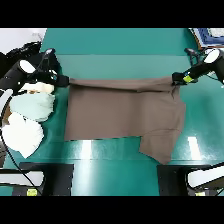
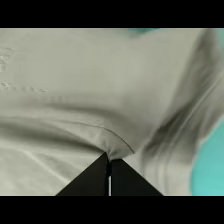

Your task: Fold the shirts.

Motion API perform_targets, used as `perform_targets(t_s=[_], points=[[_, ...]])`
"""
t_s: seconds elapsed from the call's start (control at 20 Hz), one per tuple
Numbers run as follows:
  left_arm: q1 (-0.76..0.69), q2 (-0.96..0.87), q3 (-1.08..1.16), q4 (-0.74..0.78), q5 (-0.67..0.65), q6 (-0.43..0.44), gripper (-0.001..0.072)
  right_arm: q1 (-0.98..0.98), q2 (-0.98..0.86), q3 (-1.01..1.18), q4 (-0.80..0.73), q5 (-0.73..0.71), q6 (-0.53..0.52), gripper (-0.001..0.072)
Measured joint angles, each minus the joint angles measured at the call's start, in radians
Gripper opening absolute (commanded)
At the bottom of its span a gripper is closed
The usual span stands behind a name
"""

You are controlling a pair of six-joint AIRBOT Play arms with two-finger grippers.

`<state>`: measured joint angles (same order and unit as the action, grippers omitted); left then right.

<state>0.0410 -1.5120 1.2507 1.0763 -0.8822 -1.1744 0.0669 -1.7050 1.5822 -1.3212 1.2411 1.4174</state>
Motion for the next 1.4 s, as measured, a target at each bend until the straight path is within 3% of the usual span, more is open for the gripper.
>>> perform_targets(t_s=[0.05, 0.1, 0.25, 0.35, 0.55, 0.75, 0.8, 0.9, 1.35, 1.4], points=[[0.0, 0.0, -0.014, 0.0, -0.007, 0.001, 0.0418, 0.009, 0.002, -0.019, -0.003, -0.002, 0.003, 0.0337], [0.0, 0.002, -0.023, 0.0, -0.016, 0.0, 0.0524, 0.016, 0.003, -0.031, -0.005, -0.002, 0.006, 0.0381], [0.018, 0.021, -0.024, 0.003, -0.077, -0.023, 0.0527, 0.019, 0.006, -0.014, -0.007, 0.043, 0.016, 0.0373], [0.054, 0.057, -0.018, 0.004, -0.132, -0.057, 0.0526, 0.004, 0.02, 0.015, -0.007, 0.11, 0.018, 0.0242], [0.148, 0.172, -0.072, 0.008, -0.28, -0.093, 0.0527, -0.039, 0.127, -0.023, -0.007, 0.22, 0.008, 0.0241], [0.189, 0.322, -0.281, 0.005, -0.381, -0.103, 0.0528, -0.093, 0.285, -0.187, 0.09, 0.249, -0.018, 0.0242], [0.193, 0.357, -0.343, 0.004, -0.387, -0.104, 0.0528, -0.109, 0.321, -0.231, 0.129, 0.249, -0.027, 0.0254], [0.198, 0.421, -0.469, -0.002, -0.401, -0.107, 0.0528, -0.142, 0.387, -0.322, 0.204, 0.246, -0.041, 0.0468], [0.204, 0.497, -0.793, -0.113, -0.385, -0.057, 0.0522, -0.215, 0.562, -0.573, 0.32, 0.235, -0.057, 0.0451], [0.204, 0.499, -0.801, -0.12, -0.378, -0.055, 0.0401, -0.217, 0.574, -0.583, 0.322, 0.233, -0.058, 0.0451]])
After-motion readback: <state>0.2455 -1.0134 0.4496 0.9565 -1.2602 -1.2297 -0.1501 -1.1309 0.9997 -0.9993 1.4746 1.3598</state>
